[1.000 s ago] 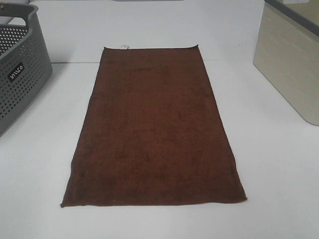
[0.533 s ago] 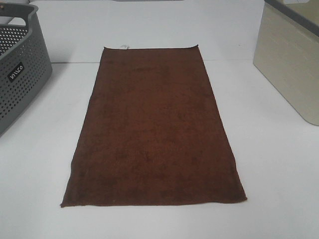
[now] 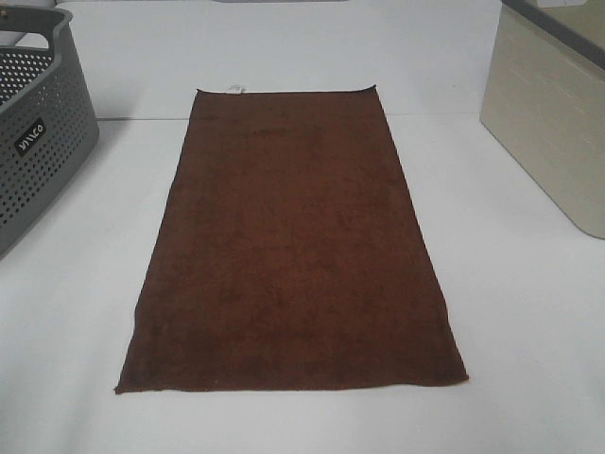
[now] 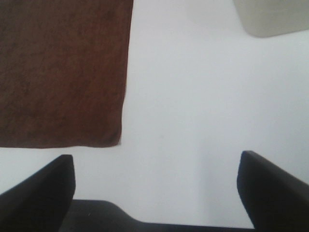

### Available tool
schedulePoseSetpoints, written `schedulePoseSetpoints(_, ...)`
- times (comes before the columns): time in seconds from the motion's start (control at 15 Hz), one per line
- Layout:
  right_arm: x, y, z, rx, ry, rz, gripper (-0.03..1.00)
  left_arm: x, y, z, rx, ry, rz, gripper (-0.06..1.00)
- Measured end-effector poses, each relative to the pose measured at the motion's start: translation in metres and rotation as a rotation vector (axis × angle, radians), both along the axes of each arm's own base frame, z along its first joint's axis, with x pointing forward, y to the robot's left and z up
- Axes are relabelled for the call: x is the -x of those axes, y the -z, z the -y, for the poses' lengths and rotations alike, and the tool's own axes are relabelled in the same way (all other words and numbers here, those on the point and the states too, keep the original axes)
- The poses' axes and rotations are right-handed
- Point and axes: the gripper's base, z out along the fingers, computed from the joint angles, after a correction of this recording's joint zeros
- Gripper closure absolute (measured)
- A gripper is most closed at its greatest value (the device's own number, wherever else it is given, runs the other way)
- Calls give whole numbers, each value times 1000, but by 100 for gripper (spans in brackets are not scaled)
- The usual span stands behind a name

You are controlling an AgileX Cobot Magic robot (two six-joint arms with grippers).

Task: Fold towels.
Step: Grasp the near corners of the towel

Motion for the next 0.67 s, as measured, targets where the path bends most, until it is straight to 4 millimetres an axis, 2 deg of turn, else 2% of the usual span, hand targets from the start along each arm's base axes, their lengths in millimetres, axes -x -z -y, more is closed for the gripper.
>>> schedulePoseSetpoints(0.13,-26,7,-5,-60,-7,-134,12,-25,12,6,65,35,-153,26)
schedulePoseSetpoints(0.33,-65,31,-15,-131,-81,-347,12,-62,38,13,73,129,-352,26)
schedulePoseSetpoints(0.53,-97,59,-24,-215,-150,-470,12,-96,75,20,119,185,-547,26)
schedulePoseSetpoints(0.67,-115,77,-29,-262,-172,-493,12,-112,101,23,154,215,-637,26)
